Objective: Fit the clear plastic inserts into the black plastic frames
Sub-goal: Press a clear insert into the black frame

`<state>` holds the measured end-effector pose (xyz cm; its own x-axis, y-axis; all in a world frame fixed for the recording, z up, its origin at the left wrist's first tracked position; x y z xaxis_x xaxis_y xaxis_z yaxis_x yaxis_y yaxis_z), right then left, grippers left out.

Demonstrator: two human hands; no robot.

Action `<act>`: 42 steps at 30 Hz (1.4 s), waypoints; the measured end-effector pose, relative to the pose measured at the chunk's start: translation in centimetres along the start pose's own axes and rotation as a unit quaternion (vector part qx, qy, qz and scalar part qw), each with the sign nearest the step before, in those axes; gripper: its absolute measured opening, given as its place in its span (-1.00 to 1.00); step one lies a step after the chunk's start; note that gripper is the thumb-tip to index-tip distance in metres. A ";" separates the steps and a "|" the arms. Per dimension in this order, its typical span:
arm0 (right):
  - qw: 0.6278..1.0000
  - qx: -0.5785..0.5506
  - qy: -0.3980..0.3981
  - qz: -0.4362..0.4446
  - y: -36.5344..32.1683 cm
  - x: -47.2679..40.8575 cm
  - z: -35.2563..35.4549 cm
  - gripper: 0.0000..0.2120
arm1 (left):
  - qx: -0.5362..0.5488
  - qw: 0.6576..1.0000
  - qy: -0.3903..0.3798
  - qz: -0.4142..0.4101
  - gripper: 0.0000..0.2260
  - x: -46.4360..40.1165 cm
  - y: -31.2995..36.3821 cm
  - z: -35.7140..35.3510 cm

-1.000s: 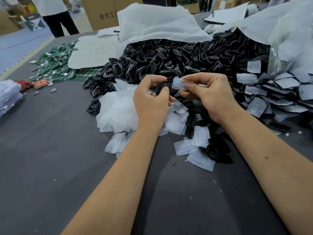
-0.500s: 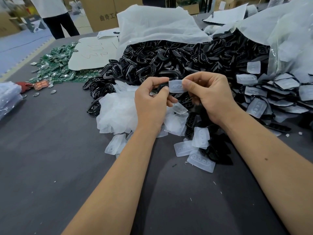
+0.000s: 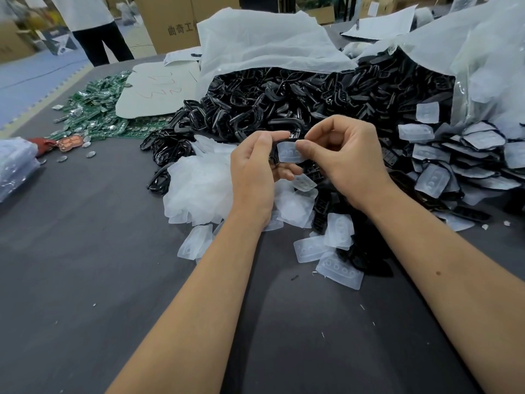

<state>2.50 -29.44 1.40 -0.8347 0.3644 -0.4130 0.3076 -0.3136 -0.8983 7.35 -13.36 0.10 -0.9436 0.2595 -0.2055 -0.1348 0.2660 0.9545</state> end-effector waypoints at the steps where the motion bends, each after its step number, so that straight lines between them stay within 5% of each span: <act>1: 1.000 0.009 0.010 -0.002 0.1 0.0 0.1 -0.80 | 0.000 1.000 0.000 0.000 -0.67 0.0 0.0 0.0; 42: 0.997 0.015 0.059 0.039 -1.2 0.2 0.6 -0.81 | -0.049 0.998 0.017 -0.018 -0.86 -0.2 -0.5 0.3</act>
<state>1.72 -29.48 2.48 -0.7490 0.4380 -0.4972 0.3534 -0.3707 -0.8589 7.74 -13.25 -0.38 -0.9469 0.2199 -0.2345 -0.1964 0.1818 0.9635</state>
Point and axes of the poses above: each hand's wrist, its own x-axis away from the middle knuckle, its own z-axis out of the back of the hand, y = z × x, the point moved 8 cm from there along -x, towards the middle knuckle, and after that the axes turned 1 degree about -y, right-handed, at the moved point
